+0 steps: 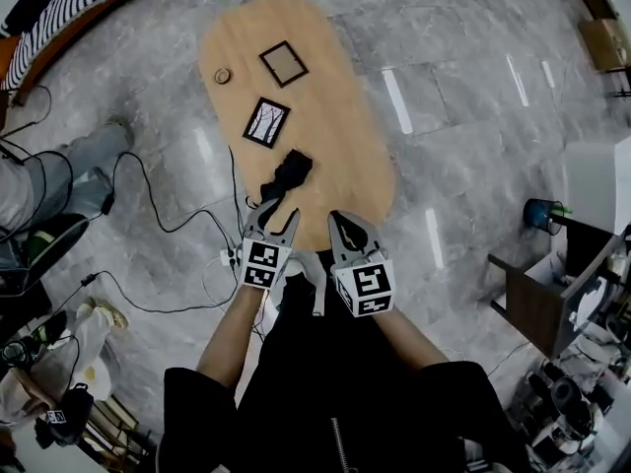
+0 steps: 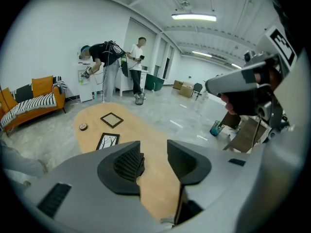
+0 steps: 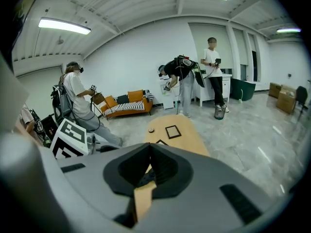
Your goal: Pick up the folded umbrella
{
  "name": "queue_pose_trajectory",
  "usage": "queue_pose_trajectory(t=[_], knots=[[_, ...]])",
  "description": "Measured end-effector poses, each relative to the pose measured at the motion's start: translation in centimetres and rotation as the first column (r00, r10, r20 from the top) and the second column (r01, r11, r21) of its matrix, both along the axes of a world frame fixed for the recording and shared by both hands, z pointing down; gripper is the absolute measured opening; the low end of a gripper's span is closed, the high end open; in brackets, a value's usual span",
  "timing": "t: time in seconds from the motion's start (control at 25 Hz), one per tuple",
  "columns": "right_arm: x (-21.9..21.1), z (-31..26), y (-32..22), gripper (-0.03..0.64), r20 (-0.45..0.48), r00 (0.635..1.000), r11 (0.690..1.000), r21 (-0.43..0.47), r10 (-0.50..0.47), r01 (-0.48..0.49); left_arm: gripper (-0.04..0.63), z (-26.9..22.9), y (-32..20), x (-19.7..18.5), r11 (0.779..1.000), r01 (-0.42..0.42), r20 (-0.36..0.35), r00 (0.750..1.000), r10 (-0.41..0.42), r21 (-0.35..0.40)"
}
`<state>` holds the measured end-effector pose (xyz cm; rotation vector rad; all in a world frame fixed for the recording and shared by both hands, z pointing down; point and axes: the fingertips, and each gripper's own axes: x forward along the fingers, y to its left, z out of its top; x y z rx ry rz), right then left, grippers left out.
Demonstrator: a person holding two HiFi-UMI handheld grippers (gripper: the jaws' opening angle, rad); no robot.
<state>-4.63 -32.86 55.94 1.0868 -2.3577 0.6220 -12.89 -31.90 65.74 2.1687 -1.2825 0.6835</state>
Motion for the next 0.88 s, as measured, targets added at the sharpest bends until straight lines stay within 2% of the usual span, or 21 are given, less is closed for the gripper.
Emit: queue_pose_trajectory(t=[0.2,0.4,0.56,0.88], knots=[[1.2,1.8,-0.8,0.011,-0.026,0.999,0.999,-0.028,0.019,-0.02,0.241,3.2,-0.4,-0.2,0.998,-0.015,0.012,1.0,0.016,-0.061],[2.5,2.9,-1.7,0.011,-0.038,0.999,0.998,-0.047,0.029,-0.031,0.327,5.8,-1.1,0.1,0.997,-0.024,0.055,0.998,0.028,-0.073],[3.0,3.5,-2.4,0.011,-0.04,0.999,0.998,-0.052,0.021,-0.023,0.348,8.0,-1.3,0.4,0.994,-0.043,0.091,0.995,0.053,-0.1],[3.5,4.6,-2.6,0.011,-0.044,0.999,0.997,-0.073,-0.001,-0.002,0.348,12.0,-0.6,0.4,0.979,-0.07,0.129,0.987,0.096,-0.192]])
